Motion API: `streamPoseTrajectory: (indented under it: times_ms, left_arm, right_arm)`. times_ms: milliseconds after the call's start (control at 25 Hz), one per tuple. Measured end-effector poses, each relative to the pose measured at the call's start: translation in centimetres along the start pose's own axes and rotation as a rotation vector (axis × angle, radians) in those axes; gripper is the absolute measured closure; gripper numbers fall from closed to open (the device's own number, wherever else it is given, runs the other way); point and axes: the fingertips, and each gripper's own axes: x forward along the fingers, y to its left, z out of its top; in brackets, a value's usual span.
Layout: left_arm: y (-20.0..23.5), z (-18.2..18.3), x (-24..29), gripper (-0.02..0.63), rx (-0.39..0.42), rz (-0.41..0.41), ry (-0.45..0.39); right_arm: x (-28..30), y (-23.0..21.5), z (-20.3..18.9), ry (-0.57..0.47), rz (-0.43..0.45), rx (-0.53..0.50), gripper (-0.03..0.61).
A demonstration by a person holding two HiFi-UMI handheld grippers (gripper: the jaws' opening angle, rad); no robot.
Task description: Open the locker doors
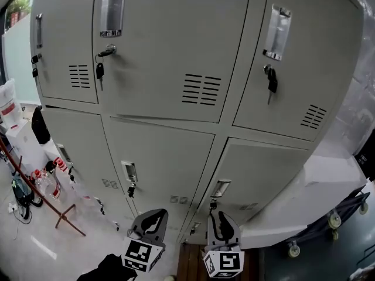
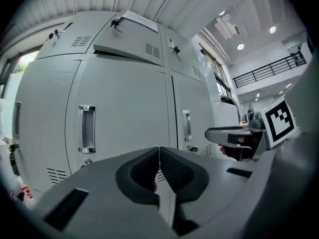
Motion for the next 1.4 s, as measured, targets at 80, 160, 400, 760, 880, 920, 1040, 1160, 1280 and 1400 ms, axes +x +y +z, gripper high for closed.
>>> streamPoseTrajectory:
  times_ms: [80,160,400,760,880,920,1040,1160,1280,1400]
  left_arm:
    - [0.5,-0.3,0.7,0.589,-0.006,0.014,0.007]
    - [0.8,-0.5,1.3,0.589,-0.010,0.024,0.012]
    - [1.9,-1.3,2.4,0.589,-0.017,0.056,0.031]
    - [3.4,-1.9,3.0,0.589,-0.027,0.095,0.044]
    - [3.4,-2.0,3.1,0.589,-0.025,0.096,0.043]
    - [3.4,-2.0,3.2,0.589,-0.025,0.096,0.043]
    - [3.3,-2.0,3.3,0.589,-0.027,0.096,0.044]
    - [3.4,-2.0,3.3,0.589,-0.027,0.098,0.044]
    - [3.5,-2.0,3.1,0.589,-0.028,0.102,0.044]
    - [3.4,-2.1,2.9,0.589,-0.028,0.104,0.045]
  right_arm:
    - [1.5,-0.3,0.2,-0.003,0.015,-0.005,0.445]
    - [3.0,-0.6,0.2,0.004,0.022,-0.014,0.418]
    - [6.7,-1.7,0.3,0.014,-0.009,-0.059,0.387]
    - [8.5,-1.6,0.8,0.000,-0.011,-0.087,0.389]
    - [8.7,-1.6,0.7,0.003,-0.012,-0.092,0.408]
    - [8.8,-1.7,0.6,0.005,-0.011,-0.093,0.410]
    - [8.9,-1.7,0.4,0.014,-0.011,-0.094,0.420]
    - [9.1,-1.7,0.2,0.019,-0.015,-0.094,0.436]
    - [9.1,-1.8,0.2,0.019,-0.025,-0.092,0.443]
    - [8.9,-1.8,0.2,0.020,-0.031,-0.093,0.450]
